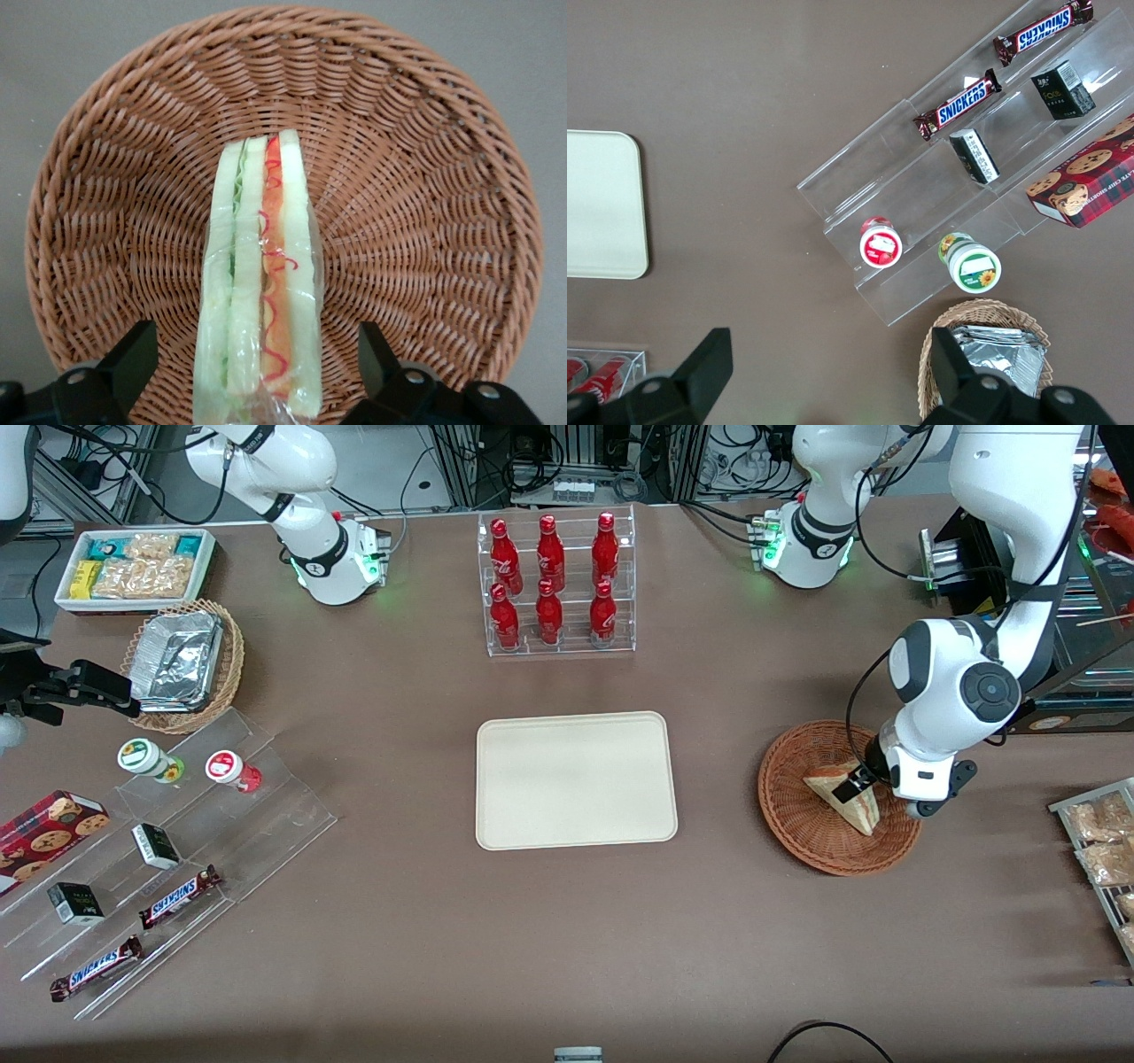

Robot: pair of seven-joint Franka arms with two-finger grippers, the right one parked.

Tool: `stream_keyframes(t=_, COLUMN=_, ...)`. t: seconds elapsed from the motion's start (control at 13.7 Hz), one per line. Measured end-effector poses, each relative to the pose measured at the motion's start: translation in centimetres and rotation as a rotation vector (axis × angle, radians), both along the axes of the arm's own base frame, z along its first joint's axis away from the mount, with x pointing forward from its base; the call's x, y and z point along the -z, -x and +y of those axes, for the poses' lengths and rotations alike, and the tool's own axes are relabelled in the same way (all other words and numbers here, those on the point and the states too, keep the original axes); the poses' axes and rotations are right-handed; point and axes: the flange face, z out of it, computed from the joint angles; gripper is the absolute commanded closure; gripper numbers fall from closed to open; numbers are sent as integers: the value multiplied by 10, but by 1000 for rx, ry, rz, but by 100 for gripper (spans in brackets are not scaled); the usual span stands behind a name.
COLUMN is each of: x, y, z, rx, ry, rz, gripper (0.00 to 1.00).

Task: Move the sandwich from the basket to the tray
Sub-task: 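Lower the left gripper and close it on the sandwich's upright edge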

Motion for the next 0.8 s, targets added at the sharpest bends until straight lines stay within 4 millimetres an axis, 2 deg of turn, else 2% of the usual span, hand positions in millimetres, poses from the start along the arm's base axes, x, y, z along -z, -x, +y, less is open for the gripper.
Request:
stream_keyframes(t=0.07, x=5, y=2, z=0, rx=-8, ry=0, rz=4, gripper=35)
stream_keyframes(t=0.22, x=11, y=4, z=0, rx=-19, ry=1, rz=11, gripper=95)
stream_keyframes(t=0.29, x=13, y=4, z=0, rx=-22, ry=1, rz=13, gripper=100)
stream_keyframes(t=0.59, x=9, y=4, z=0, rx=-23, ry=0, rz=21, gripper=100)
stream_keyframes(t=0.8, x=-11, y=-1, z=-4, rx=-13, ry=-4, rz=49, gripper=100)
